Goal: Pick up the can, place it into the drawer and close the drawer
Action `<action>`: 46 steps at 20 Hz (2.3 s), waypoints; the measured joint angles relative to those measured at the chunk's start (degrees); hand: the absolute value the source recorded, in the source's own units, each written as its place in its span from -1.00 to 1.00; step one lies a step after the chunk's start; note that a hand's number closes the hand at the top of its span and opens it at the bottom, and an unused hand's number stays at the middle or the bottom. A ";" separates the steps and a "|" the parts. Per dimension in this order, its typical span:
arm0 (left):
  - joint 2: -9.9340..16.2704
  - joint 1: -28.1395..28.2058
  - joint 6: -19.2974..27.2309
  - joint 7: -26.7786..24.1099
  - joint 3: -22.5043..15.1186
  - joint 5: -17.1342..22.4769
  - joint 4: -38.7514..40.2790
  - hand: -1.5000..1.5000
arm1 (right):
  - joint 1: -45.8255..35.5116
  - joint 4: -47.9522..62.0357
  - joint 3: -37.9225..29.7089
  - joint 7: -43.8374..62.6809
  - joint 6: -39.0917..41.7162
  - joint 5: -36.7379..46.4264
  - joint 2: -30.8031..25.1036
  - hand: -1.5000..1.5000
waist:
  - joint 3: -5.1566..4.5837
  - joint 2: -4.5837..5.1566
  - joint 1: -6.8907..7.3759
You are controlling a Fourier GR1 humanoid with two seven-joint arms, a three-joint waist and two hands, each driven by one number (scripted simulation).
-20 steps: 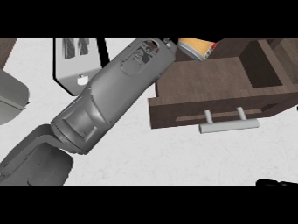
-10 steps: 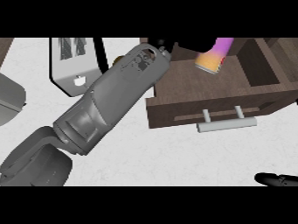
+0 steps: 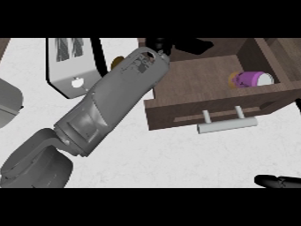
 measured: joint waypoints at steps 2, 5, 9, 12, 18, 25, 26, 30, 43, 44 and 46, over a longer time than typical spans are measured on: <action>0.00 -0.65 0.35 -0.41 0.12 0.36 0.74 -1.00 | 0.15 -0.36 -0.15 0.18 0.00 -0.18 -0.07 -1.00 | -0.01 0.00 0.03; 0.00 0.16 1.69 -1.17 -0.35 1.34 0.14 -1.00 | 0.03 -1.28 -0.36 0.34 0.10 -0.26 -0.48 -1.00 | -0.02 0.01 -0.30; -0.01 0.36 2.48 -1.42 -0.11 3.06 -0.25 -1.00 | -0.53 -2.92 -0.44 -0.83 0.07 2.90 -2.19 -1.00 | -0.04 -0.01 -0.06; -0.01 0.29 3.24 -1.55 -0.13 4.34 -1.15 -1.00 | -0.80 -3.97 0.10 -2.57 0.36 6.76 -3.93 -1.00 | -0.06 -0.08 0.06; 0.00 0.31 3.69 -2.55 0.70 7.55 -3.06 -1.00 | -1.30 -5.81 2.06 -4.69 1.16 13.57 -6.98 -1.00 | -0.09 -0.31 1.00; -0.01 0.13 5.40 -4.80 1.06 10.04 -4.85 -1.00 | -2.84 -4.85 5.96 -7.03 -0.20 26.28 -9.84 -1.00 | -0.11 -0.66 2.85; -0.01 -0.44 5.69 -4.54 0.98 10.15 -4.78 -1.00 | -3.29 -4.22 6.79 -7.23 -0.63 28.61 -10.21 -1.00 | -0.11 -0.71 3.18; 0.00 -0.91 5.96 -4.46 0.76 10.21 -4.56 -1.00 | -4.39 -1.56 10.73 -7.68 -2.45 38.53 -11.57 -1.00 | -0.14 -0.97 4.50; 4.33 1.33 5.08 0.46 1.14 7.36 -10.54 -1.00 | -11.31 21.42 17.69 -9.29 -14.50 60.00 -9.73 -1.00 | -0.14 -1.86 8.24; 5.23 2.05 4.84 1.01 1.11 7.05 -11.64 -1.00 | -12.27 23.76 17.55 -9.48 -16.04 60.75 -9.06 -1.00 | -0.14 -1.90 8.43; 5.96 2.32 5.38 3.12 0.80 6.23 -13.58 -1.00 | -14.18 28.69 16.88 -10.67 -19.34 61.83 -8.17 -1.00 | -0.25 -2.04 8.61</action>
